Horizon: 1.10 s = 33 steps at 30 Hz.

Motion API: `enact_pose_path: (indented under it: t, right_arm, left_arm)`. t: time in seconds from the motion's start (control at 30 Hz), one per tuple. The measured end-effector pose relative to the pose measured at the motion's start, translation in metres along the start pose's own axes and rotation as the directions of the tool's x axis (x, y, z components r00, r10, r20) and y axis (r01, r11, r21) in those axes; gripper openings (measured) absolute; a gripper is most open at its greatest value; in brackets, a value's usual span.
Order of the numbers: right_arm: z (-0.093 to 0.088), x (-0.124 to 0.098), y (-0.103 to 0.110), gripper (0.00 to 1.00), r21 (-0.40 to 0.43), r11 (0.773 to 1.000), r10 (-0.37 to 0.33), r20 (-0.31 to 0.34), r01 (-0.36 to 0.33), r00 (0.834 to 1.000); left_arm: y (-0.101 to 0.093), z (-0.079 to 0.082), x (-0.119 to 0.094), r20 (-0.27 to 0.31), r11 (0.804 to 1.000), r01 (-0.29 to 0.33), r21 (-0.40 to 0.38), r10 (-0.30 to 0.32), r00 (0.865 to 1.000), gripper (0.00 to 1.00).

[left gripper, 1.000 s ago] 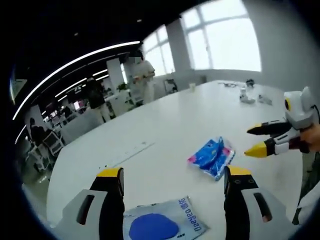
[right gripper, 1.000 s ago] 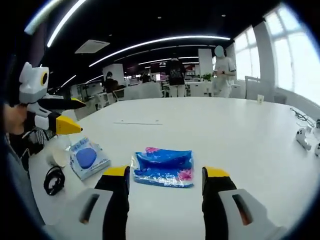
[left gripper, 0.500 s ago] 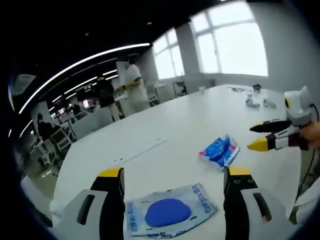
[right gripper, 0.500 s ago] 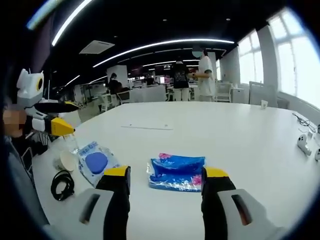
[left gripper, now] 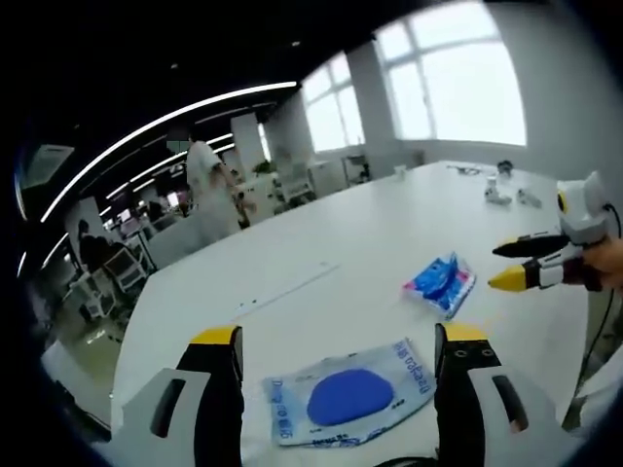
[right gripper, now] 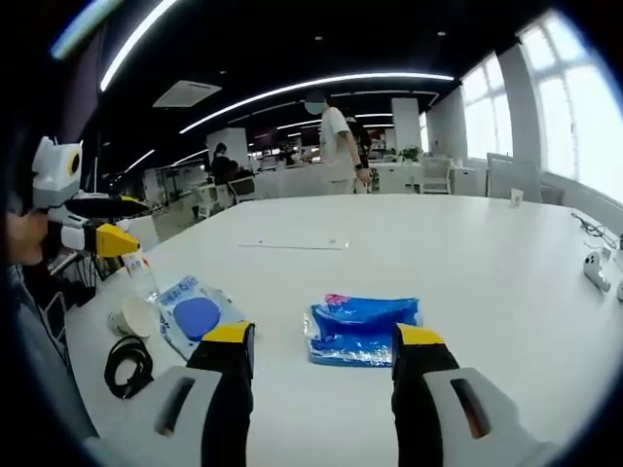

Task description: Arrange the tabletop items into an orderly group along one side of the table until the central work area is clear of visible clutter.

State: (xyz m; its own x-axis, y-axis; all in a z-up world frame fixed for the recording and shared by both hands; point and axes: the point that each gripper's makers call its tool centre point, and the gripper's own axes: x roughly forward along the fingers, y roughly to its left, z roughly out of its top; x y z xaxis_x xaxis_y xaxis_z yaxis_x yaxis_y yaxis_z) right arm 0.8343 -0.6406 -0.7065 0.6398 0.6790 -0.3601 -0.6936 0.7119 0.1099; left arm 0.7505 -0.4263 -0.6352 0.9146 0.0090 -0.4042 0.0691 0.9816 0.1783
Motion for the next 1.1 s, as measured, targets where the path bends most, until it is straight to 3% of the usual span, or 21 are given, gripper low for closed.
enact_pose_path:
  t: [0.27,0.83,1.1]
  right_arm:
    - [0.006,-0.002,0.007,0.55,-0.015,1.000,-0.002,0.006,0.003,1.000]
    - [-0.005,0.008,0.045,0.53,-0.021,0.999,0.039,-0.026,-0.040,0.999]
    - [-0.008,0.014,0.057,0.53,-0.021,0.998,0.055,-0.037,-0.055,0.998]
  left_arm:
    - [0.006,-0.015,-0.010,-0.010,1.000,0.000,-0.026,0.000,1.000,0.77]
    - [0.046,-0.055,-0.031,-0.074,0.996,-0.056,-0.067,0.051,0.996,0.74]
    - [0.053,-0.073,-0.031,-0.112,0.996,-0.054,-0.065,0.047,0.993,0.73]
